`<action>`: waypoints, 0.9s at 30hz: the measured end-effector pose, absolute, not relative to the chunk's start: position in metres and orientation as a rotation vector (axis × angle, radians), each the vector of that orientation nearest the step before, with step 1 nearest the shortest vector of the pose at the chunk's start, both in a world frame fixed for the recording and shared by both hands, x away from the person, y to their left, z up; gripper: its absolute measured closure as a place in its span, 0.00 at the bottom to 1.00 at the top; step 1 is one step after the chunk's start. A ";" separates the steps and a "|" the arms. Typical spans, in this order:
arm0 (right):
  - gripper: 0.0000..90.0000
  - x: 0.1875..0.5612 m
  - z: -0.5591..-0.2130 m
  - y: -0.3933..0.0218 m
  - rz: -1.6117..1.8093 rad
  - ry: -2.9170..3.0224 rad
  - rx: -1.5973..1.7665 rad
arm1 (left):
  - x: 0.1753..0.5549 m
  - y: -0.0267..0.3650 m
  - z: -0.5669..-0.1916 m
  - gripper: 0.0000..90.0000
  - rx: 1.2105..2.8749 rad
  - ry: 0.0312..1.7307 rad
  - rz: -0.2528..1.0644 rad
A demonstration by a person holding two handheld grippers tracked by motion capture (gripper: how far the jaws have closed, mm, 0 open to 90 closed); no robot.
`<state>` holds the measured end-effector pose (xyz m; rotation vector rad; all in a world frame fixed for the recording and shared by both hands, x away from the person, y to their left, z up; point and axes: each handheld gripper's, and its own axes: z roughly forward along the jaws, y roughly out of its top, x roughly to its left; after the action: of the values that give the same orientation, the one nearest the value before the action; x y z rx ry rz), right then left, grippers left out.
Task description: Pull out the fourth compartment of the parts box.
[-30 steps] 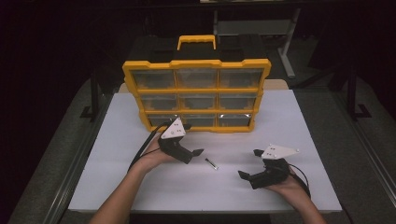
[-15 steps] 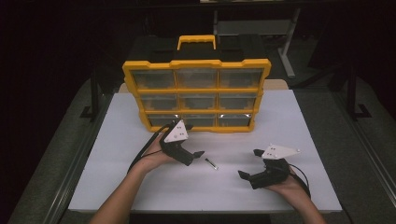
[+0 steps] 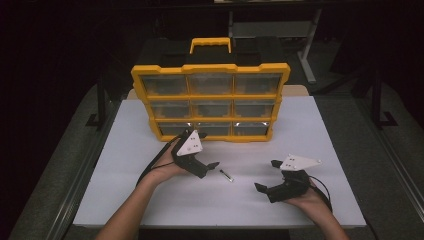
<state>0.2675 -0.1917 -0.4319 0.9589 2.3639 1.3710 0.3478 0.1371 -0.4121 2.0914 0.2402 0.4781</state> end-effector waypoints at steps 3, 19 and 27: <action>0.01 0.268 -0.432 -0.191 1.372 2.365 0.958 | 0.348 0.137 -0.412 0.01 2.092 0.234 0.489; 0.01 0.268 -0.433 -0.191 1.360 2.370 0.968 | 0.345 0.137 -0.411 0.01 2.090 0.186 0.548; 0.01 0.268 -0.433 -0.191 1.356 2.374 0.967 | 0.344 0.136 -0.410 0.01 2.083 0.159 0.582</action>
<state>0.2678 -0.1907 -0.4329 0.9670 2.3743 1.3559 0.3436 0.1364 -0.4096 2.0832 0.1594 0.5823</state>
